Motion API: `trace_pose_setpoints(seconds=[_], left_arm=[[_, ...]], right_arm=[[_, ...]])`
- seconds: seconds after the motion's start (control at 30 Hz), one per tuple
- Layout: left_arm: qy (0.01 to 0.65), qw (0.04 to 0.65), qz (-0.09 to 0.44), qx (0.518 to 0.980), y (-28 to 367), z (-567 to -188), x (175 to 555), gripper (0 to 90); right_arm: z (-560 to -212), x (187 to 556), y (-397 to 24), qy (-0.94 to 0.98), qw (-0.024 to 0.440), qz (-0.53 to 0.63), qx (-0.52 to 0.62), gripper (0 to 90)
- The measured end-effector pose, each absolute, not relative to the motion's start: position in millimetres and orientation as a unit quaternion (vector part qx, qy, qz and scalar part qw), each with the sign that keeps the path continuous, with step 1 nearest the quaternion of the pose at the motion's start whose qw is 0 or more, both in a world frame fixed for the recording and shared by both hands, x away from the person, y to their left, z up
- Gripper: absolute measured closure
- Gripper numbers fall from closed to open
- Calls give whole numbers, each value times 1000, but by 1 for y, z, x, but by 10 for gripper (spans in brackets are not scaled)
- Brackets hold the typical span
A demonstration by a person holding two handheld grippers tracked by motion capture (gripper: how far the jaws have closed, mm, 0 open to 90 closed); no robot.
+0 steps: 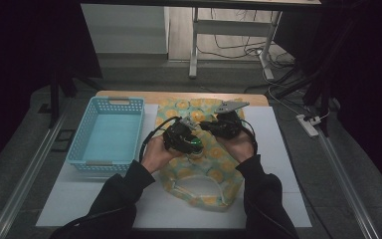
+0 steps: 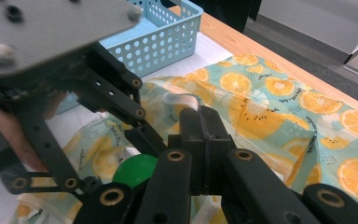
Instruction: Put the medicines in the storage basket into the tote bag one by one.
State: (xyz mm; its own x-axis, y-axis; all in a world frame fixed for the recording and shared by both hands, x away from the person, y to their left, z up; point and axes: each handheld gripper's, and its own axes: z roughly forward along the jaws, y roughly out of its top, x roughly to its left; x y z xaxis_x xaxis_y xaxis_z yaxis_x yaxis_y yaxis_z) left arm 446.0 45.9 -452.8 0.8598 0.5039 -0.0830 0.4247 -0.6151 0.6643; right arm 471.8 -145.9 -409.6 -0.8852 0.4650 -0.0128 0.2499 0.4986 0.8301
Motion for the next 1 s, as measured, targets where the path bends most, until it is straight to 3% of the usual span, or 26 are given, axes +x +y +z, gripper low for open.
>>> trace_pose_setpoints(seconds=[0.67,1.0], left_arm=[[286,363,60,885,43,-476,464,508],[286,385,46,876,48,-464,455,249]], right_arm=[[-410,473,-147,857,119,454,211,900],[-409,473,-149,856,118,456,213,900]])
